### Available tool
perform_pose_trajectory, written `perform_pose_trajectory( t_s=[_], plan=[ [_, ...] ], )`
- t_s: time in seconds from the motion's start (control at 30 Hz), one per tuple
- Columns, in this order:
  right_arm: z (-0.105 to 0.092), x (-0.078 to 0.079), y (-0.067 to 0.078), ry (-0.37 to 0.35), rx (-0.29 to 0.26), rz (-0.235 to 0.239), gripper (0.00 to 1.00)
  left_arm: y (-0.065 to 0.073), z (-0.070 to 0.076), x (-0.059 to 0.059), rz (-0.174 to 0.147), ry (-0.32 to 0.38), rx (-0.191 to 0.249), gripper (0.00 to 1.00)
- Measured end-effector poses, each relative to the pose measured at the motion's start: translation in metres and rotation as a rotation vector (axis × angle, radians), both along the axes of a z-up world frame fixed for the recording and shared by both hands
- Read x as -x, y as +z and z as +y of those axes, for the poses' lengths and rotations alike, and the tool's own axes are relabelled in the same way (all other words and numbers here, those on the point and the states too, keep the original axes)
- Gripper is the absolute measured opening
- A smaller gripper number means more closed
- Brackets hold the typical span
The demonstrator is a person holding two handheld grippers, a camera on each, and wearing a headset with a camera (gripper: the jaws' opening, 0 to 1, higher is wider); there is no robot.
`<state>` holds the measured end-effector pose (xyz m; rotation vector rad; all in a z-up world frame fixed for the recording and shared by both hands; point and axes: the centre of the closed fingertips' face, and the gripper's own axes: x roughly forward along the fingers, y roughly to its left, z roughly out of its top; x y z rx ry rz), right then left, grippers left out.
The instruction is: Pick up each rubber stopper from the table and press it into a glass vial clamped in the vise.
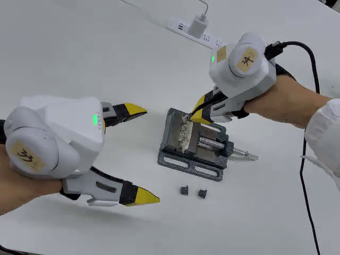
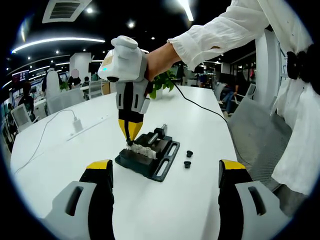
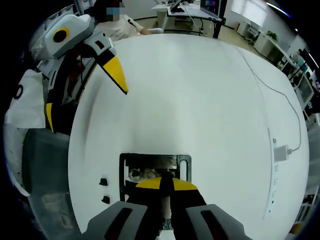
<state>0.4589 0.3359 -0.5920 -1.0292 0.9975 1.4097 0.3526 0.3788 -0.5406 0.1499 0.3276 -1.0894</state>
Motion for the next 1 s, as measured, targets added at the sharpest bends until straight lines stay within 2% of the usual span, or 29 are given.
perform_pose_trajectory(
  t_s=[0.47, 0.67, 0.77, 1.0],
  plan=[
    [0.0002, -0.0026, -0.0019, -0.006, 0.023, 0.012, 0.02, 0.0016, -0.0044, -0.0026, -0.006, -0.006, 0.004, 0.85],
    [-0.0002, -0.0049, -0.0037, 0.004, 0.032, 0.002, 0.02, 0.002, -0.0057, -0.0035, -0.007, -0.006, 0.007, 0.85],
    [0.0008, -0.0046, -0.005, -0.007, 0.028, 0.012, 0.01, 0.002, -0.0069, -0.0039, -0.008, -0.009, 0.007, 0.85],
    [0.0008, -0.0051, -0.0064, -0.009, 0.069, 0.036, 0.0, 0.0025, -0.0062, -0.005, -0.009, -0.007, 0.007, 0.85]
  ],
)
